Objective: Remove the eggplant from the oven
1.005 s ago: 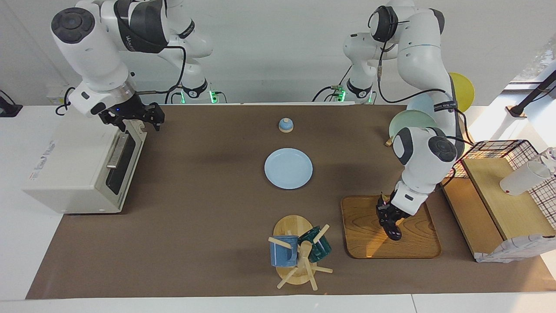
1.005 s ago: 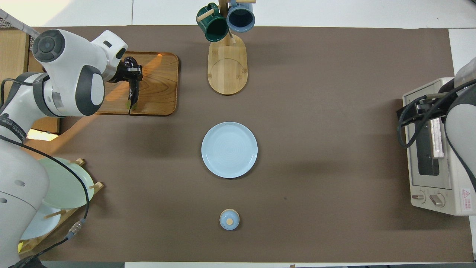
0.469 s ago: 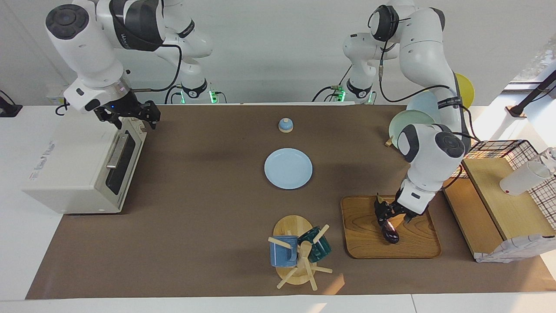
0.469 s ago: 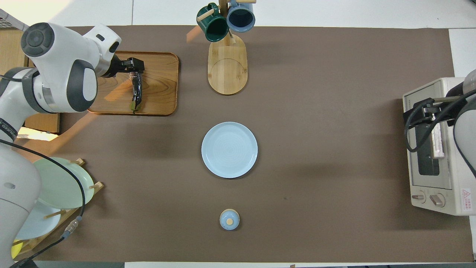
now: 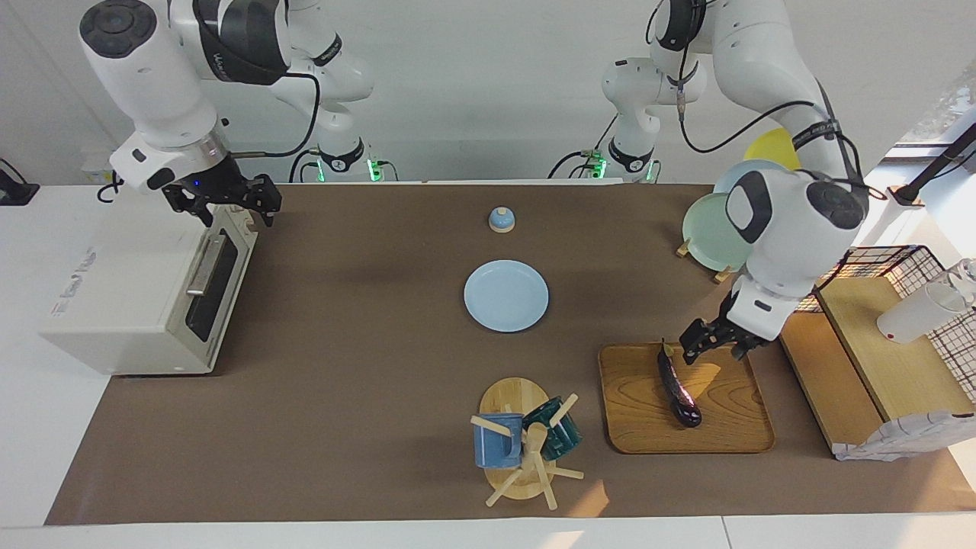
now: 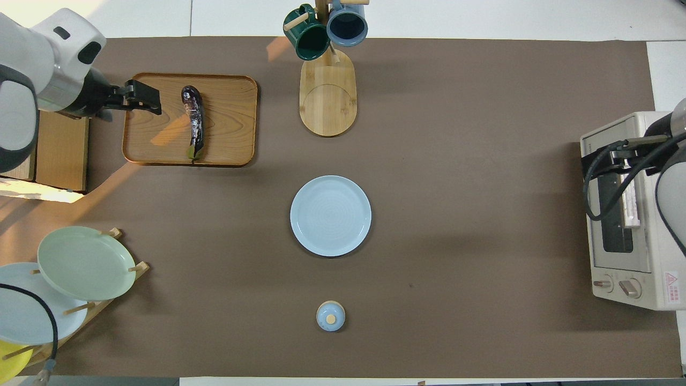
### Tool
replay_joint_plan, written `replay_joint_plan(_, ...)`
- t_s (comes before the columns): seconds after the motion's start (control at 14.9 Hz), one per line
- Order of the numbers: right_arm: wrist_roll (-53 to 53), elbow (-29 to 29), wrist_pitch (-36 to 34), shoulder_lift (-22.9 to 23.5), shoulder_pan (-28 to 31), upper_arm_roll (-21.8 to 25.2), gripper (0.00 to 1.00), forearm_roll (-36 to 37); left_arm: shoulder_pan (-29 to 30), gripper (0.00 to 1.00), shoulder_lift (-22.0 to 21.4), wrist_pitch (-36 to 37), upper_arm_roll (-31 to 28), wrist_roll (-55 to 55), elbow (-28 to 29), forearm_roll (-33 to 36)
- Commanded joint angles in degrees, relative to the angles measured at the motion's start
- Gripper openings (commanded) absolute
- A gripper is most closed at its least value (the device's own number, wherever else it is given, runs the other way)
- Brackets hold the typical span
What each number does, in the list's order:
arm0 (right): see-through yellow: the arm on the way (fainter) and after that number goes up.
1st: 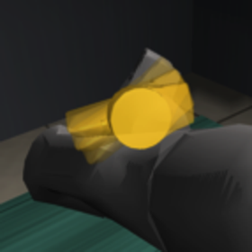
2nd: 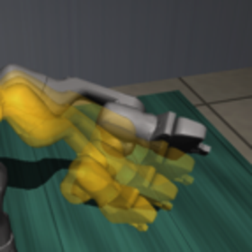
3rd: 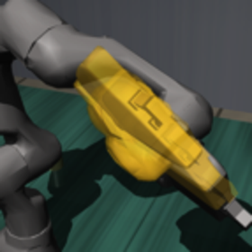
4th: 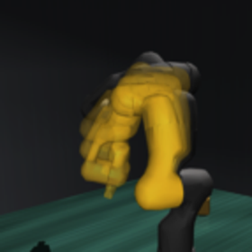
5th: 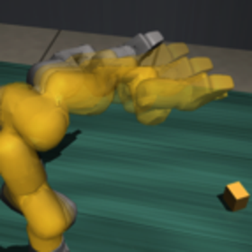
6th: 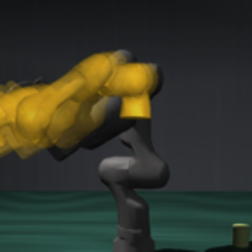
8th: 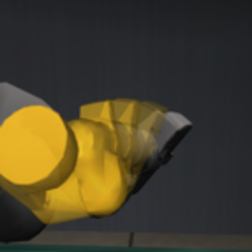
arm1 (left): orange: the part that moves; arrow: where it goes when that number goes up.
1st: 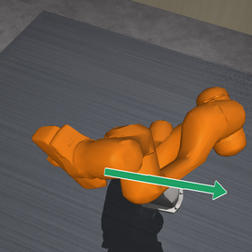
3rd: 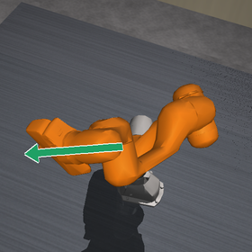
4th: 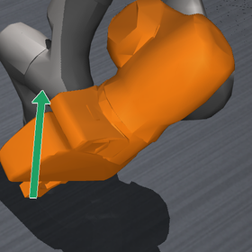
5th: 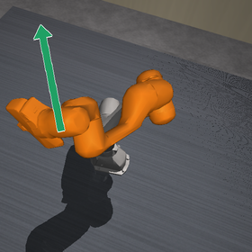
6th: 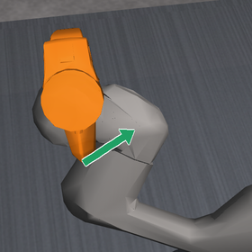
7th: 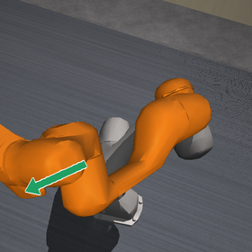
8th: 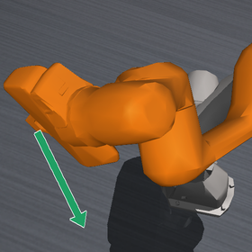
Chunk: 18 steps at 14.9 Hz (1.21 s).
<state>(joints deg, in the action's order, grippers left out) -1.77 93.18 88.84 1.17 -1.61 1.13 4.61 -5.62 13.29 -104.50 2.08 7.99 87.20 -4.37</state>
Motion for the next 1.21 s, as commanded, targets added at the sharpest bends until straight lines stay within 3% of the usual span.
replay_joint_plan(0.0, -1.1, 0.6, 1.4, -0.8, 0.9, 0.0, 1.00, -1.2, 1.0, 1.00, -6.1, 7.6, -0.2, 0.2, 2.1, 1.1)
replay_joint_plan(0.2, -1.1, 0.6, 0.8, -0.8, 1.2, 0.3, 1.00, -1.4, 1.1, 1.00, -10.6, 13.0, -0.2, 0.3, 5.6, 1.0)
replay_joint_plan(0.47, -1.2, 0.6, 0.8, -0.9, 2.8, 0.2, 1.00, -4.1, 0.6, 1.00, -14.5, 13.5, -0.2, 0.3, 11.8, 1.0)
replay_joint_plan(1.14, -1.1, -0.5, 0.7, -0.6, 2.3, -0.3, 1.00, -5.8, 0.5, 1.00, -14.1, 17.7, -0.2, 0.3, 7.0, 1.4)
